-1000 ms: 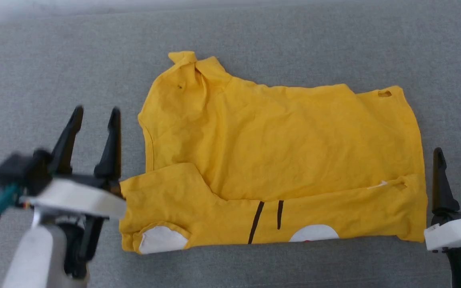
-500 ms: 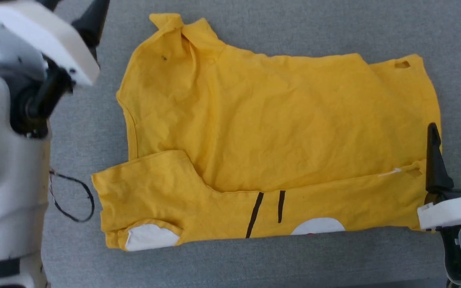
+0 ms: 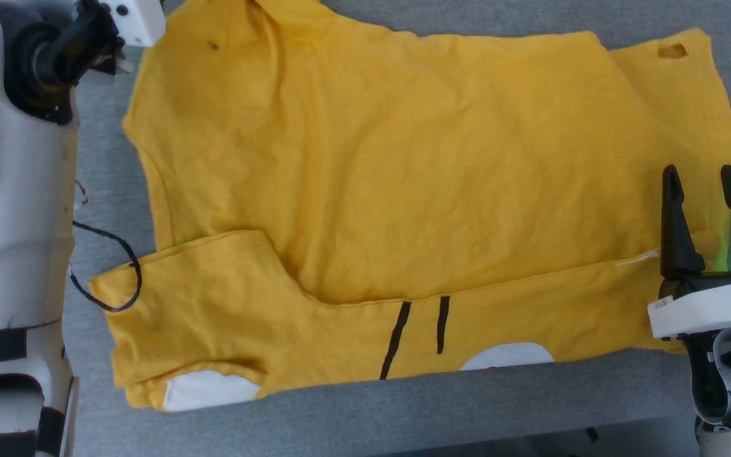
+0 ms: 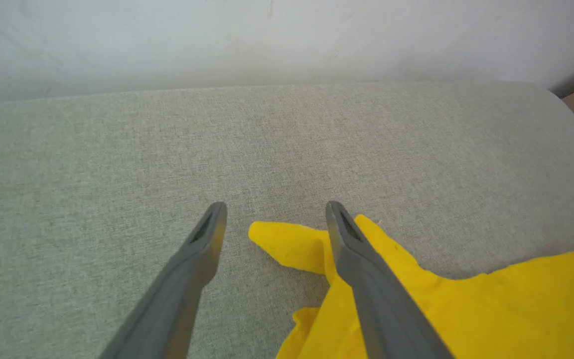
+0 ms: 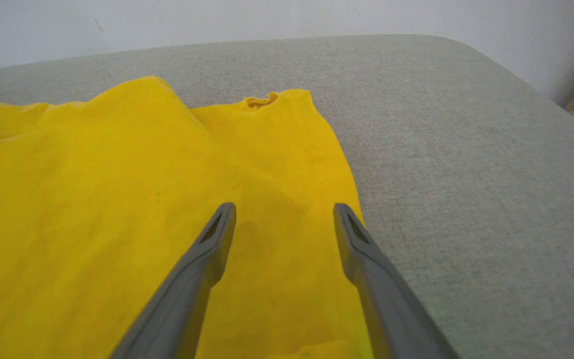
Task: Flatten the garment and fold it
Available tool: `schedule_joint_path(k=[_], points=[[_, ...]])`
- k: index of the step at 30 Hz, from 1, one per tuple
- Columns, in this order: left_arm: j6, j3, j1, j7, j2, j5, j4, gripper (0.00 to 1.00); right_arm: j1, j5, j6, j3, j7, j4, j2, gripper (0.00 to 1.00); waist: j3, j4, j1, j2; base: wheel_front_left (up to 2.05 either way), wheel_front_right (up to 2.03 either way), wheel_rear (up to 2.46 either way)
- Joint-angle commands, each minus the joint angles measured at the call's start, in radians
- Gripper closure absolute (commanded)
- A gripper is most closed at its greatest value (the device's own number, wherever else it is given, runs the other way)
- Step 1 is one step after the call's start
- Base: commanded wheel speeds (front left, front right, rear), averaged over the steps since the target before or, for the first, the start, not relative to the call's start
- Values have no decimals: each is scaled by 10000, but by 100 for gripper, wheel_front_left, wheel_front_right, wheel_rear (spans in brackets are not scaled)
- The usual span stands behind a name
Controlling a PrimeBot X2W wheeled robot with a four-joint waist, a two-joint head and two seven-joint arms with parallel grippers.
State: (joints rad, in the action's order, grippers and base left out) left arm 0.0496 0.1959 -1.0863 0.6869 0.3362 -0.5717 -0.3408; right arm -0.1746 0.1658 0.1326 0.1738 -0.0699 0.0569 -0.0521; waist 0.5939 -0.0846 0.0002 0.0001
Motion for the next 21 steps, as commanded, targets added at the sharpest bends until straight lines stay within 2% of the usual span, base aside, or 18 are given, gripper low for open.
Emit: schedule_joint_path(k=[1, 8, 11, 18, 19, 20, 21], points=[[-238, -45, -241, 247, -95, -90, -192, 0, -168, 15, -19, 3, -103, -105, 18, 0, 344, -321, -2, -1, 0, 0, 0], [-535, 58, -422, 1152, -162, -296, -327, 0, -274, 32, -19, 19, -279, -424, 18, 0, 592, -474, -2, -1, 0, 0, 0], [-918, 119, -339, 1737, -37, -215, -430, 0, -370, 43, -19, -49, -318, -555, 18, 0, 633, -525, -2, -1, 0, 0, 0], [-1492, 227, -125, 2690, 185, -116, -126, 0, -541, 67, -19, -111, -355, -660, 18, 0, 766, -588, -2, -1, 0, 0, 0], [-1538, 230, -99, 2726, 234, -87, -34, 40, -570, 64, -19, -103, -362, -674, 18, 0, 788, -594, -2, -1, 0, 0, 0], [-1581, 222, -73, 2729, 272, -64, 51, 85, -602, 62, -19, -90, -371, -692, 18, 0, 804, -603, -2, -1, 0, 0, 0], [-1598, 219, -33, 2763, 298, -74, 114, 100, -633, 62, -19, -76, -383, -717, 18, 0, 812, -608, -2, -1, 0, 0, 0]])
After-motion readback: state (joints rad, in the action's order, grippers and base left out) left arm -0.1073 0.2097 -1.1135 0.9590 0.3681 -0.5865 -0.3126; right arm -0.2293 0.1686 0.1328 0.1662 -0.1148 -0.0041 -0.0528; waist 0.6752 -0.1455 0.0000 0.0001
